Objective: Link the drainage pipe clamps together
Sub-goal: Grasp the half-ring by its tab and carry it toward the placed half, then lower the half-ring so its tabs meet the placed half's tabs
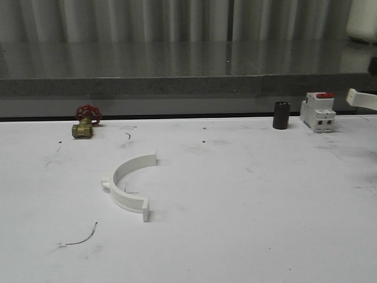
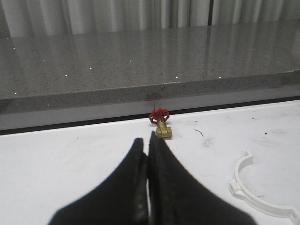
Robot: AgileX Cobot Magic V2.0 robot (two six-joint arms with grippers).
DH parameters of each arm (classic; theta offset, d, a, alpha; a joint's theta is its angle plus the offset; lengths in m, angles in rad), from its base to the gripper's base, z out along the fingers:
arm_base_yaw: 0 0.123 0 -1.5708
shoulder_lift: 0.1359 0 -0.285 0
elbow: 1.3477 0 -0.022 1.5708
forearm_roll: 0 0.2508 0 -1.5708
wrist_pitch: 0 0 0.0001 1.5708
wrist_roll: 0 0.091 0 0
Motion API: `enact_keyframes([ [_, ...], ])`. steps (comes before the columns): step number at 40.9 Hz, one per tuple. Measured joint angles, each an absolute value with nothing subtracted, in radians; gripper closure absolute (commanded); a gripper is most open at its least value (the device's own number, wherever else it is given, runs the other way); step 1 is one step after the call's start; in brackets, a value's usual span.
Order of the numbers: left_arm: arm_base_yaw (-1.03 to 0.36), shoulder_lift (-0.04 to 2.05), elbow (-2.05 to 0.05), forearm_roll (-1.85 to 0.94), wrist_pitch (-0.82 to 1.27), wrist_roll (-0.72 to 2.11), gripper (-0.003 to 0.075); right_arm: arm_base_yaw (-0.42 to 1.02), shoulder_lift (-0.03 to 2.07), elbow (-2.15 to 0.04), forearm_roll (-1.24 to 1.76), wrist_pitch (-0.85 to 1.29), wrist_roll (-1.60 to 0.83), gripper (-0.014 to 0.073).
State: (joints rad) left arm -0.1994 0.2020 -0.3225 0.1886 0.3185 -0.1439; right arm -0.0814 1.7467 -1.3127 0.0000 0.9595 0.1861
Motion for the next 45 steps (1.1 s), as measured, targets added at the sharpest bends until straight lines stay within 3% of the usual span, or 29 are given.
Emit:
enact_keyframes([
  [23,-0.199,0.202,-0.323,0.189,0.318,-0.144,0.0741,0.416,1.936,-1.35,-0.037,0.861,0.566,0.0432],
  [45,-0.199,0.202,-0.323,0.189,0.318,-0.144,0.0741,0.551,2.061,-1.521,-0.037,0.902,0.648,0.0432],
])
